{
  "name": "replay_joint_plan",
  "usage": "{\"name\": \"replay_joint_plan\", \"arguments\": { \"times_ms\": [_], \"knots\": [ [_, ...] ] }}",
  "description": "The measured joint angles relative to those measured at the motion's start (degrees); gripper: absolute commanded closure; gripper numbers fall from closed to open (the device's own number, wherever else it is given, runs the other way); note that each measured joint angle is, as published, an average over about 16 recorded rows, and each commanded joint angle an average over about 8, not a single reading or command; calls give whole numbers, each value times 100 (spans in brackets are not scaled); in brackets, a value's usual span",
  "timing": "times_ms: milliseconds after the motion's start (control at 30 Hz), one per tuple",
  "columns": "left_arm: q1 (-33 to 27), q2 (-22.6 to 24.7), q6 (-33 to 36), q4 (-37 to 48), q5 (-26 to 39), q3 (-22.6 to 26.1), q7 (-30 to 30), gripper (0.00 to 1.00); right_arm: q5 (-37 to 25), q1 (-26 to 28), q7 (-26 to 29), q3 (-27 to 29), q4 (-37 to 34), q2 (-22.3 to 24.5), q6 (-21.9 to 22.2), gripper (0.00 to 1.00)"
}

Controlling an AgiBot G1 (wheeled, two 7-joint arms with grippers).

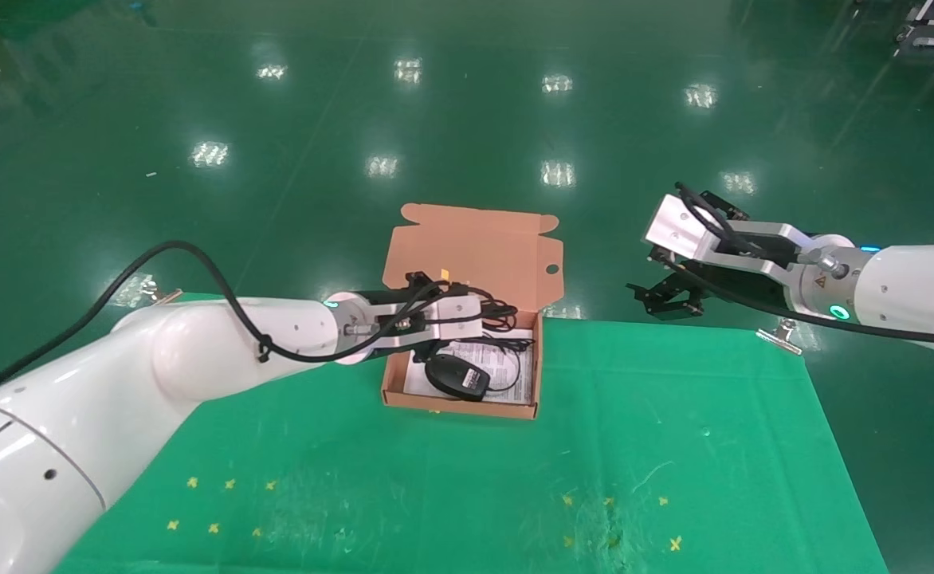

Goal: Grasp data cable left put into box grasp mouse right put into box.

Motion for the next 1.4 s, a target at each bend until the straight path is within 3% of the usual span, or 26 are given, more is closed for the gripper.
{"name": "replay_joint_plan", "arguments": {
  "times_ms": [167,200,600,967,1200,1400],
  "knots": [
    [-43,3,-10,25,-217,190,30,5,-110,-4,123,-10,76,21,-4,0],
    [-50,3,-6,28,-243,212,34,0,-122,-4,136,-11,85,23,-5,0],
    [-105,-88,-9,-48,-292,210,12,0,-148,22,144,0,89,32,5,0],
    [-577,-391,-223,-169,-341,24,-139,0,-428,367,-66,10,263,153,-117,0],
    [-716,-646,-148,-290,-549,-226,-211,0,-426,466,-296,129,417,241,-419,0],
    [-508,-951,231,-547,-971,-567,-264,0,-5,256,-473,455,483,306,-796,0]
  ]
}}
